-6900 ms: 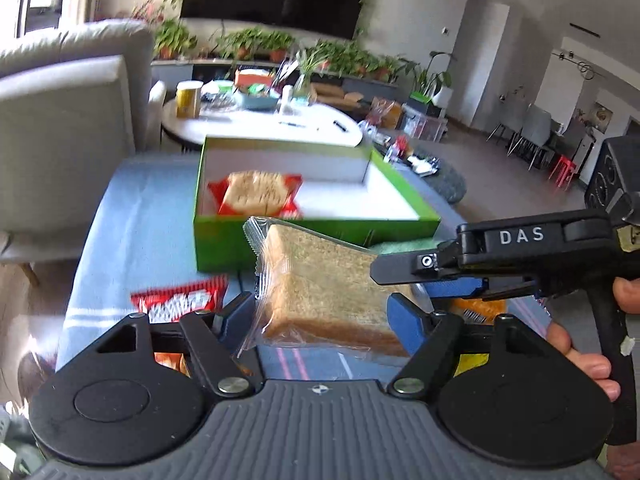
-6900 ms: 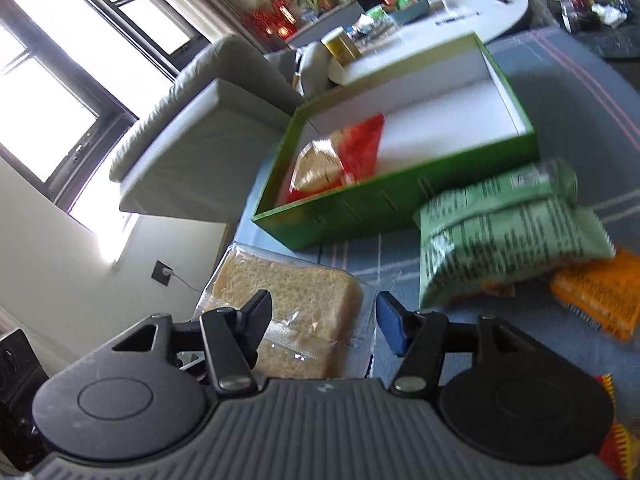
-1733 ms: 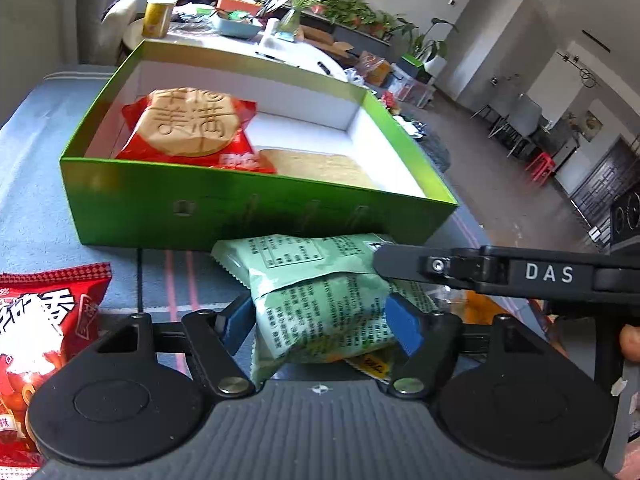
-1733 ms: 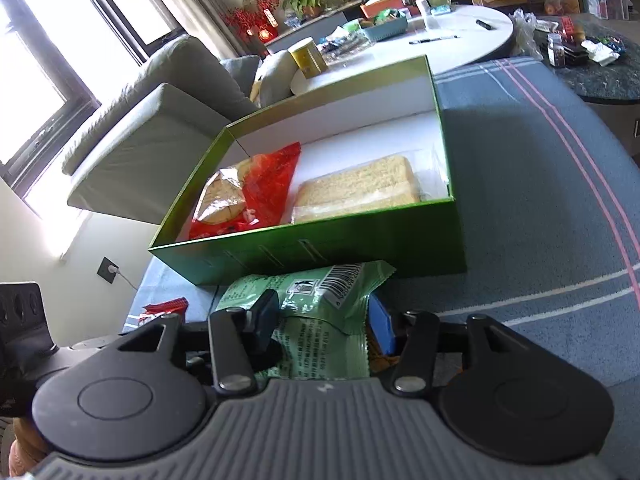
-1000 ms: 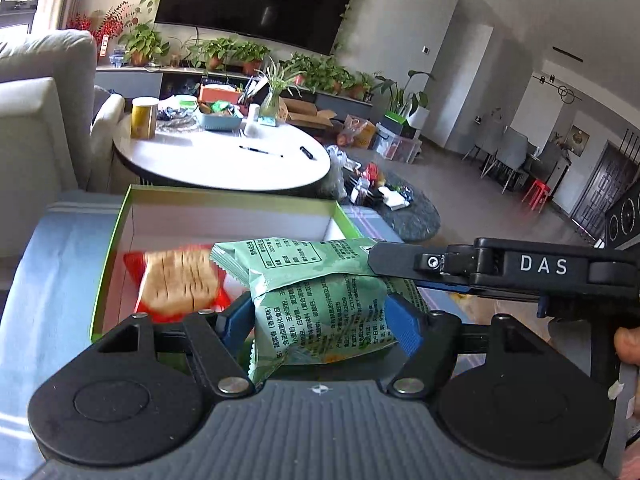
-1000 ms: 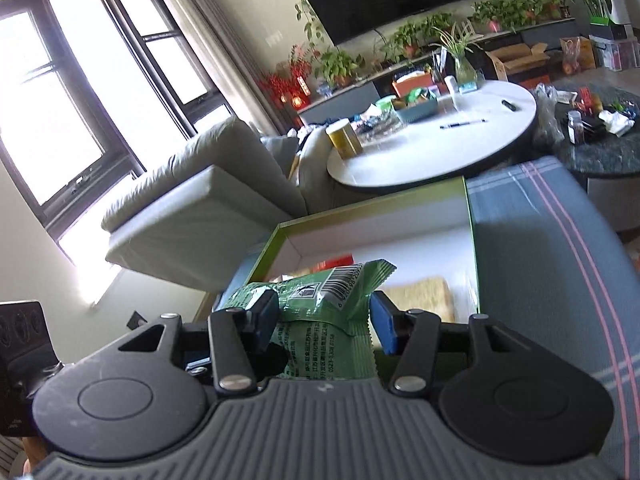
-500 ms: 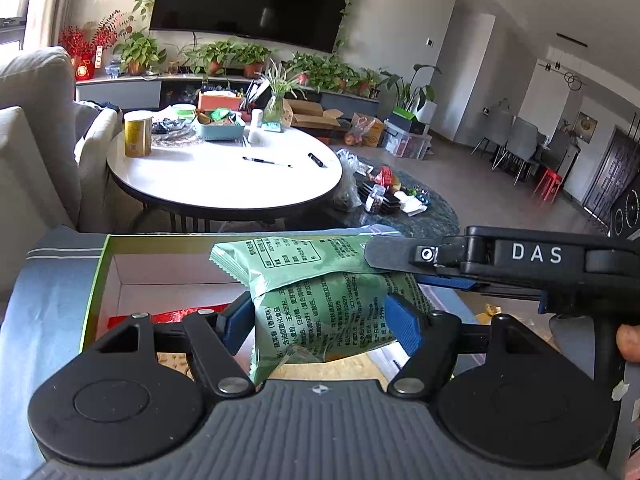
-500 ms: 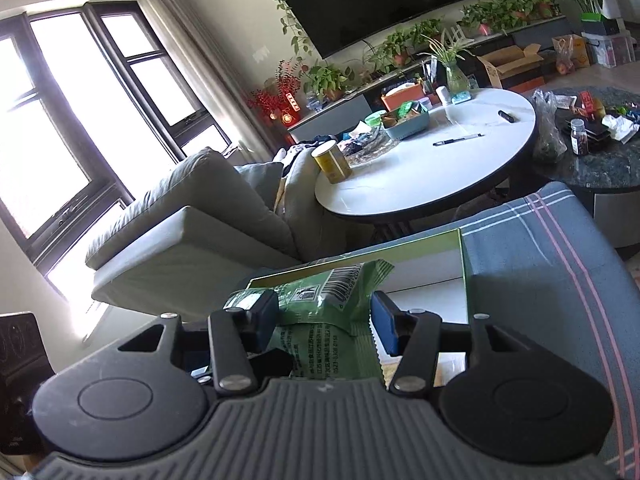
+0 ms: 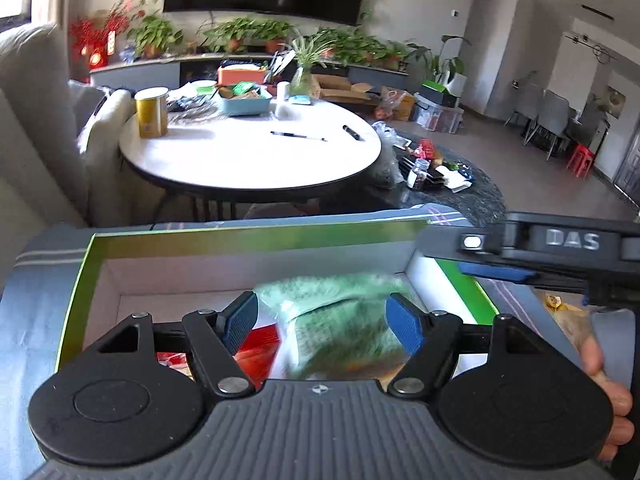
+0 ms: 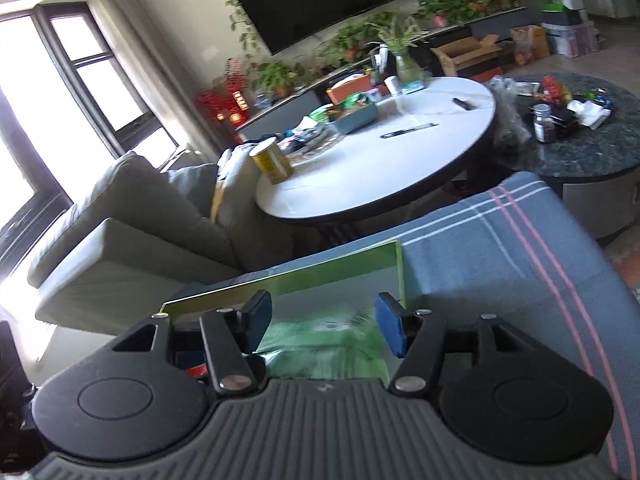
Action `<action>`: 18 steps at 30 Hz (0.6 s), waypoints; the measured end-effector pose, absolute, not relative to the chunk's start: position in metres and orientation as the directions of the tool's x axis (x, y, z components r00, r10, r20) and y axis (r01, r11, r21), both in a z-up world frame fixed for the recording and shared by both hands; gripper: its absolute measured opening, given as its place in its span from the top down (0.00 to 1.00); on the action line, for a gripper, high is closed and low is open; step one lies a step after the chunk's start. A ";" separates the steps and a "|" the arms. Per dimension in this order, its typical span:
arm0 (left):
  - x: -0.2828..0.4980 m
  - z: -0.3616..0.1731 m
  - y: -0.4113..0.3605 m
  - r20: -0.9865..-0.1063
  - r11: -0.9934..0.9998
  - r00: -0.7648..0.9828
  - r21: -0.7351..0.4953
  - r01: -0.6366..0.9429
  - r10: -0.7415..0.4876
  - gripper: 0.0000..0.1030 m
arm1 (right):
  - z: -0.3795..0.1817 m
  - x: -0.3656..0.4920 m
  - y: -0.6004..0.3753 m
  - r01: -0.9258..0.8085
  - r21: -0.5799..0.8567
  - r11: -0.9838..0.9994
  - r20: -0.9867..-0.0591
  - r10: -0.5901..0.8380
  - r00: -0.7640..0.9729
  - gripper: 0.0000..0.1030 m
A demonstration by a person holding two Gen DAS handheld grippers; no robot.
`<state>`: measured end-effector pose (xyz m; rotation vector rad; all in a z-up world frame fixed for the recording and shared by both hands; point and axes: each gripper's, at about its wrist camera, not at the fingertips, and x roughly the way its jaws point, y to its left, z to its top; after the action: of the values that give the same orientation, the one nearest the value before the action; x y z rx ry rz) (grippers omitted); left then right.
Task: Organize snacks
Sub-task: 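Lift the pale green pack over the box rim and lower it inside, then open both grippers and withdraw them from the box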
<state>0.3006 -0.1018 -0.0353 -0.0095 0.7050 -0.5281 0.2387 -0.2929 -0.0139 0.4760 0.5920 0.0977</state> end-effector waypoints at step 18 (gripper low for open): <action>0.199 -0.003 -0.066 -0.580 0.855 0.653 -0.163 0.493 -0.487 0.31 | 0.023 0.153 -0.276 -0.085 0.411 0.908 -0.486 0.297 0.822 0.27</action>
<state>0.1992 -0.0664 -0.0026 0.0089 0.6551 -0.5562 0.1529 -0.2755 0.0227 0.3859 0.5729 0.2088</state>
